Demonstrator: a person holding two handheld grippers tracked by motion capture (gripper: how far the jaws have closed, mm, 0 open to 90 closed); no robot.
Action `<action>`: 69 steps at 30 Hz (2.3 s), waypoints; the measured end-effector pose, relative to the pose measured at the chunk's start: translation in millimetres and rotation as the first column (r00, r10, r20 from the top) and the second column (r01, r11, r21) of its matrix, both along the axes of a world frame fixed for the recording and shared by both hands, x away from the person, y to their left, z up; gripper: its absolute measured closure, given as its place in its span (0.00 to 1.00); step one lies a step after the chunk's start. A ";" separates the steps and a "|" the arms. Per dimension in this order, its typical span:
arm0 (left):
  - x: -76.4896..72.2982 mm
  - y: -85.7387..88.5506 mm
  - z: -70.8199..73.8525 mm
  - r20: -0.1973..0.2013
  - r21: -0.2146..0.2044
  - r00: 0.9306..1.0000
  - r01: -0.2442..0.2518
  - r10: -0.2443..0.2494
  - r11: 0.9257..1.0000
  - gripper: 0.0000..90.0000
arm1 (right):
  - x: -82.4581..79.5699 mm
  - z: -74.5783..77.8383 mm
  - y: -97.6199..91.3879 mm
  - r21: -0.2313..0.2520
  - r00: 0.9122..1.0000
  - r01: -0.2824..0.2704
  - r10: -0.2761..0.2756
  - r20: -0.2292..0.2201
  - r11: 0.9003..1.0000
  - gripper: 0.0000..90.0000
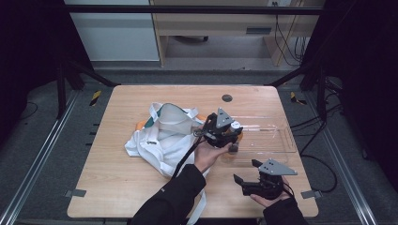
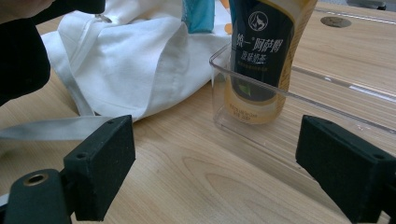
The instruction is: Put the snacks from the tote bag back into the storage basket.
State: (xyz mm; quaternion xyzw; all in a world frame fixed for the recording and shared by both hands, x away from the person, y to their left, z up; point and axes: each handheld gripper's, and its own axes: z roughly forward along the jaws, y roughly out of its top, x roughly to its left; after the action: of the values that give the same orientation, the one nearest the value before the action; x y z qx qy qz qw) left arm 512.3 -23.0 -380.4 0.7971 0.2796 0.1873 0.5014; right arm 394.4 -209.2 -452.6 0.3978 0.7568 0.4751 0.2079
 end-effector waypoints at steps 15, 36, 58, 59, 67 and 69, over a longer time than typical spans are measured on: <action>-0.1 -1.7 -8.3 -0.011 0.011 1.000 0.004 -0.004 1.000 0.65 | 0.1 -0.1 -0.2 0.000 1.000 0.000 0.000 0.001 1.000 0.13; -8.9 4.8 -7.0 0.033 0.000 0.999 0.018 -0.018 1.000 0.47 | 1.0 -0.7 -1.0 0.001 1.000 0.006 -0.006 0.003 1.000 0.13; -41.7 90.6 1.5 0.033 0.005 0.999 0.017 -0.018 1.000 0.39 | 1.3 -0.8 -1.5 -0.003 1.000 0.023 -0.023 0.000 1.000 0.13; -42.1 94.0 1.2 0.033 0.005 0.999 0.014 -0.014 1.000 0.39 | 1.3 -0.8 -1.6 -0.004 1.000 0.023 -0.023 0.000 1.000 0.13; -48.7 128.0 -4.1 0.021 0.013 1.000 -0.018 0.018 1.000 0.38 | 1.7 -0.9 -2.3 -0.004 1.000 0.028 -0.028 0.004 1.000 0.13; -51.7 138.5 -7.8 0.018 0.013 0.999 -0.033 0.033 0.999 0.38 | 2.0 -1.1 -2.7 -0.007 1.000 0.030 -0.030 0.003 1.000 0.13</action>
State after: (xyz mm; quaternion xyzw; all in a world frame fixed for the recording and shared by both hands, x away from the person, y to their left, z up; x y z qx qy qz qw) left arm 460.6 115.4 -388.2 0.7941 0.2869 0.2043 0.4952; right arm 396.4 -212.0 -453.7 0.4077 0.7521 0.4700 0.2175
